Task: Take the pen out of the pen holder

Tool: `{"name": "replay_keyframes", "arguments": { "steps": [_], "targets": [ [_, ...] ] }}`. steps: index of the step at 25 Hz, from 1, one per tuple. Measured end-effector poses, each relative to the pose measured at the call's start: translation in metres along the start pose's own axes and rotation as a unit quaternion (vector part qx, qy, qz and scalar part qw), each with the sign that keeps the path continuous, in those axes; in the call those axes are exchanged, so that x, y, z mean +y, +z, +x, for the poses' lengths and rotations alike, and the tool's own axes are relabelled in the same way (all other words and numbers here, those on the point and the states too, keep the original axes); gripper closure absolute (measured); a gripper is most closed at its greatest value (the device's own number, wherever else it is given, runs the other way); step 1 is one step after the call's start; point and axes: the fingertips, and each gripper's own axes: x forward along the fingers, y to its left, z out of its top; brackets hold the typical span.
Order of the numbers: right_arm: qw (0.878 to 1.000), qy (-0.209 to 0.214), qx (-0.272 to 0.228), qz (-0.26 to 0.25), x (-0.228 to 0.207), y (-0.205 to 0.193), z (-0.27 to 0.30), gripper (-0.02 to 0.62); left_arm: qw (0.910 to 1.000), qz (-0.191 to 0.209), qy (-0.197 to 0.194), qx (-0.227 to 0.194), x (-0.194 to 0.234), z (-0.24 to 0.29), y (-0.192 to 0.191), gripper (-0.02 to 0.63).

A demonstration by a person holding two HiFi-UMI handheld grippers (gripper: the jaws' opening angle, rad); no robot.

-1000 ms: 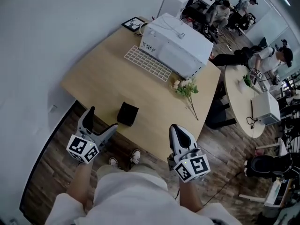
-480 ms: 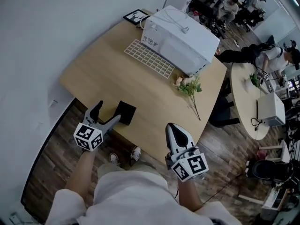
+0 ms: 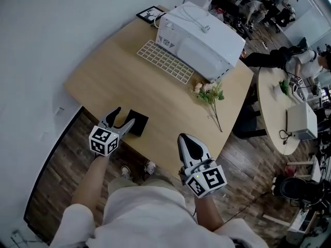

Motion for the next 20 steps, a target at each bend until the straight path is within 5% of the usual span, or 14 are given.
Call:
{"name": "replay_keyframes", "arguments": {
  "steps": [20],
  "targets": [
    [1.000, 0.012, -0.005, 0.004, -0.011, 0.005, 0.006, 0.594, 0.9990, 0.016, -0.004, 0.042, -0.001, 0.034, -0.008, 0.379]
  ]
}}
